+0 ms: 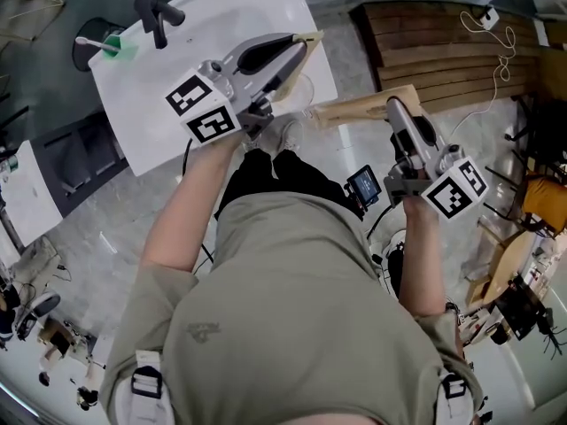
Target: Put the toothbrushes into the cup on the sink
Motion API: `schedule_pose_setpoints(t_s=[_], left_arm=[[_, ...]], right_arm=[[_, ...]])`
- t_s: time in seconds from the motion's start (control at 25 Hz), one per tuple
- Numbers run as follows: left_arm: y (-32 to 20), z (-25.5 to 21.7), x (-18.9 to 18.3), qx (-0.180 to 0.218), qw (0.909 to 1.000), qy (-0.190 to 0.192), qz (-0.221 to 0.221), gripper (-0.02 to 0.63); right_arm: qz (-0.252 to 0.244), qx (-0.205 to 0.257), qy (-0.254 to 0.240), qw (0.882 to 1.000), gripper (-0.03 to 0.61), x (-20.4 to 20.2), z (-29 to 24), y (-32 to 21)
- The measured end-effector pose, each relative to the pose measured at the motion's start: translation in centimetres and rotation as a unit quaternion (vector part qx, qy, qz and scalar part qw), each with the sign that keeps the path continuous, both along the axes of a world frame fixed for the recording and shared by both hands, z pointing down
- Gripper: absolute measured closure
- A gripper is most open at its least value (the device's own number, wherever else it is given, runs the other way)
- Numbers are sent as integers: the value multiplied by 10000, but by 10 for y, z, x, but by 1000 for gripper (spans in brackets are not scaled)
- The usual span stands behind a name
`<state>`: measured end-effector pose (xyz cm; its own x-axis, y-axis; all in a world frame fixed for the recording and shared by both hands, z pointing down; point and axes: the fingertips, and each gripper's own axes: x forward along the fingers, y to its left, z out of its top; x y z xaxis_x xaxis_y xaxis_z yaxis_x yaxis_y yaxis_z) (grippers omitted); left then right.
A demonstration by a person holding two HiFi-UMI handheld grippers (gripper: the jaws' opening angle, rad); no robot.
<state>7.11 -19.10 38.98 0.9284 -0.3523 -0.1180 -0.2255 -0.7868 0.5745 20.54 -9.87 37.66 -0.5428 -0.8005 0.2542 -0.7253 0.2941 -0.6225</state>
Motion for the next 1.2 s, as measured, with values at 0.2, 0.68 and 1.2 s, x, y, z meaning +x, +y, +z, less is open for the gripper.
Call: schedule_pose_setpoints(t_s=[0.2, 0.68, 1.2], left_arm=[[1, -6, 4, 18, 10000, 51, 23, 572], [-3, 18, 3, -30, 9998, -184, 2, 572], [4, 39, 2, 15, 9980, -636, 47, 572]], right_arm=[[-10, -10, -12, 10000, 525, 0, -1, 0], [-61, -71, -18, 10000, 525, -3, 4, -1], [-119, -89, -61, 9999, 525, -5, 4, -2]])
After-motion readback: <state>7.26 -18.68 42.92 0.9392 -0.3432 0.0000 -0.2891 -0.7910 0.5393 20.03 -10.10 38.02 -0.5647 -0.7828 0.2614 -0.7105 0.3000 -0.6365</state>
